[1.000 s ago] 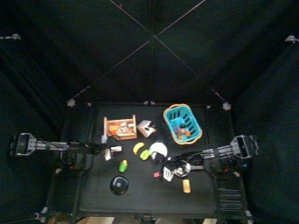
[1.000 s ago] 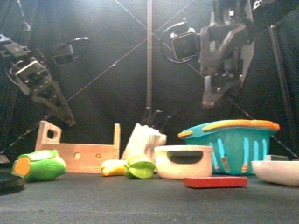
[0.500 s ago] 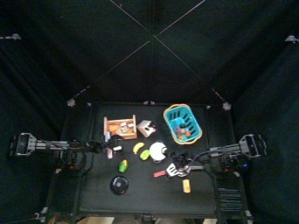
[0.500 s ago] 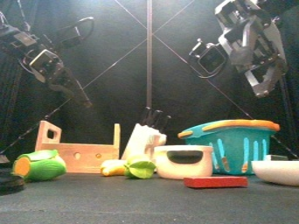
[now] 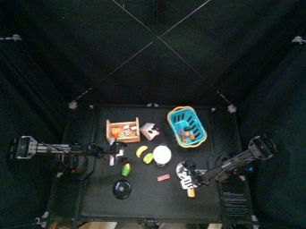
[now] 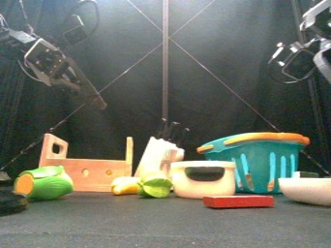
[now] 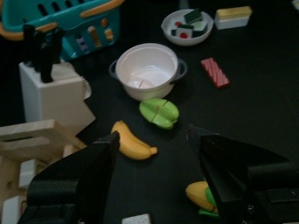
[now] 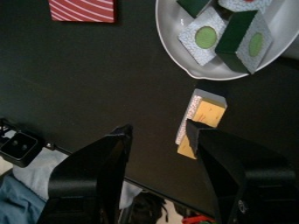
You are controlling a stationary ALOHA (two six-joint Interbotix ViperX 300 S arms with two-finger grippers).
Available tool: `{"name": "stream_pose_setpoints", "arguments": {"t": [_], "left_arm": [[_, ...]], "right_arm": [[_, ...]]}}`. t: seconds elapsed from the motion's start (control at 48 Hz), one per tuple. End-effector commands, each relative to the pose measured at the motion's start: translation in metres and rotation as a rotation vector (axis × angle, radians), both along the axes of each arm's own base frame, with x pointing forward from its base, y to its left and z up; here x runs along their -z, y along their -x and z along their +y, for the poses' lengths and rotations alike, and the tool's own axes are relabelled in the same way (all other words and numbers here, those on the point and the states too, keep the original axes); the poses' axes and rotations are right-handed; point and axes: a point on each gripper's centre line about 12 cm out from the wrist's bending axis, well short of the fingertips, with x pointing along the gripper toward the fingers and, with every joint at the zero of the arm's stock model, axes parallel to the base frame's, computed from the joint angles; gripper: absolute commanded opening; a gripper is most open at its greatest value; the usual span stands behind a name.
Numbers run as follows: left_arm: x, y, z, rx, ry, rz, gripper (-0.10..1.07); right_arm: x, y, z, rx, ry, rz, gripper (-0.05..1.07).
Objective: Grab egg sushi
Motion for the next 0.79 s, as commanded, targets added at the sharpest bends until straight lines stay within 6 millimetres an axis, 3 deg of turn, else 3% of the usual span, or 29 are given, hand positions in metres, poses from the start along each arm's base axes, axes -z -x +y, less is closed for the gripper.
{"name": "stream_pose_setpoints", "arguments": {"t": [0.0, 0.458, 0.771], "left_arm": [[-0.004, -0.002, -0.001, 0.005, 0.020, -0.018, 0.95], [0.008, 0.004, -0.001, -0.015, 0.057, 0.008, 0.95], [0.010, 0.006, -0.001, -0.019, 0.059, 0.016, 0.95]], "right_arm": [[-0.006, 0.005, 0.007, 0.030, 0.020, -0.004, 0.86], [0.024, -0.001, 0.023, 0.102, 0.089, 0.101, 0.86], [0.035, 0.011, 0.026, 0.124, 0.064, 0.163, 0.86]]}}
